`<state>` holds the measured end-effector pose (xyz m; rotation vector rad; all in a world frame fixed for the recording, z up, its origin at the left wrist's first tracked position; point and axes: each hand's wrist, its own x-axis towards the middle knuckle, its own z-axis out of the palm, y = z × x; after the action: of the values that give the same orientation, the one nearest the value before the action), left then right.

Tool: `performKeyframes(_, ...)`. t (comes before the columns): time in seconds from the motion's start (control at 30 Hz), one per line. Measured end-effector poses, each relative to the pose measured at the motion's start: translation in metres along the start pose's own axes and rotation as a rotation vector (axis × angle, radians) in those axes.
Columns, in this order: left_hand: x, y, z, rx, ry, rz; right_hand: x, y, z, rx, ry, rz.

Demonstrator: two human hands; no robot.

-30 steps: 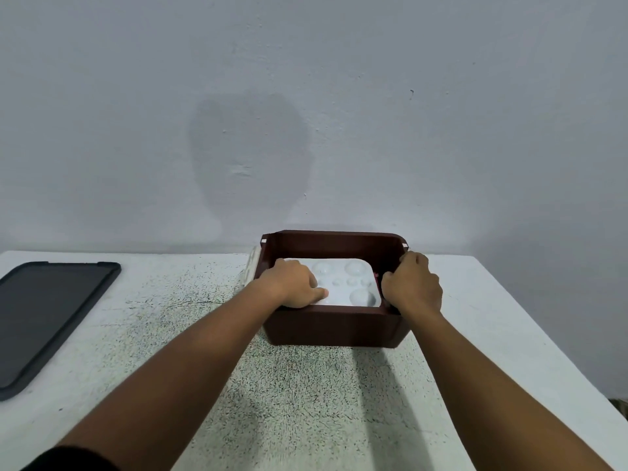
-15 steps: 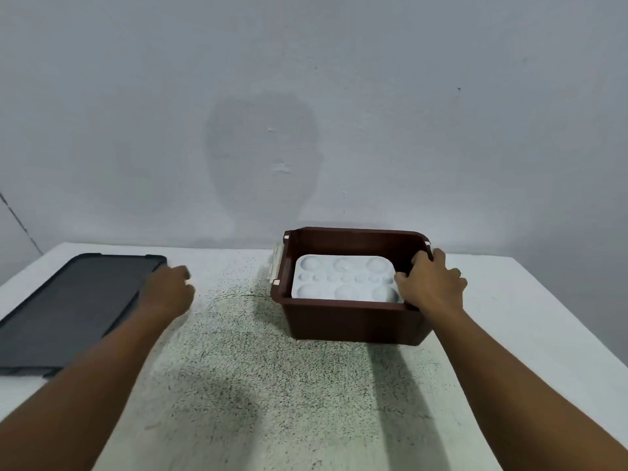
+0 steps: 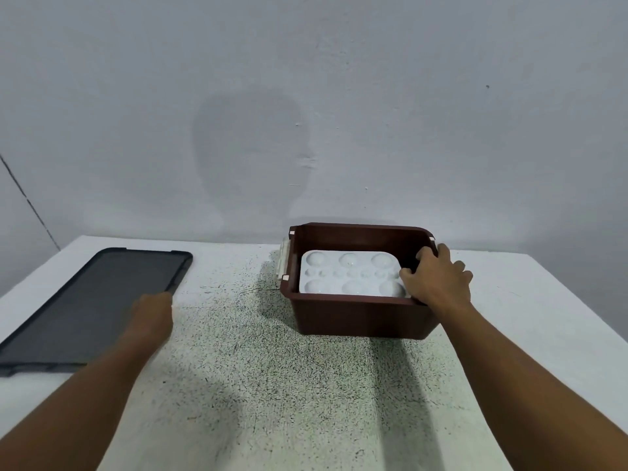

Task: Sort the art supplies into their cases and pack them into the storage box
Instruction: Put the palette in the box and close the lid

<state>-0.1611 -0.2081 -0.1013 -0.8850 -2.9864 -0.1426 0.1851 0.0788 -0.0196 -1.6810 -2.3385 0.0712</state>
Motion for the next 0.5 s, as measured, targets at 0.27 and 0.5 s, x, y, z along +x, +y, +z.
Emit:
performKeyframes(0.27, 0.006, 0.028, -0.042, 0.233, 0.237, -0.015, 0.0, -0.001, 0.0, -0.012, -0.006, -0.013)
performKeyframes(0.5, -0.004, 0.091, -0.102, -0.083, 0.548, 0.16, -0.001, 0.001, -0.003, 0.01, -0.014, -0.023)
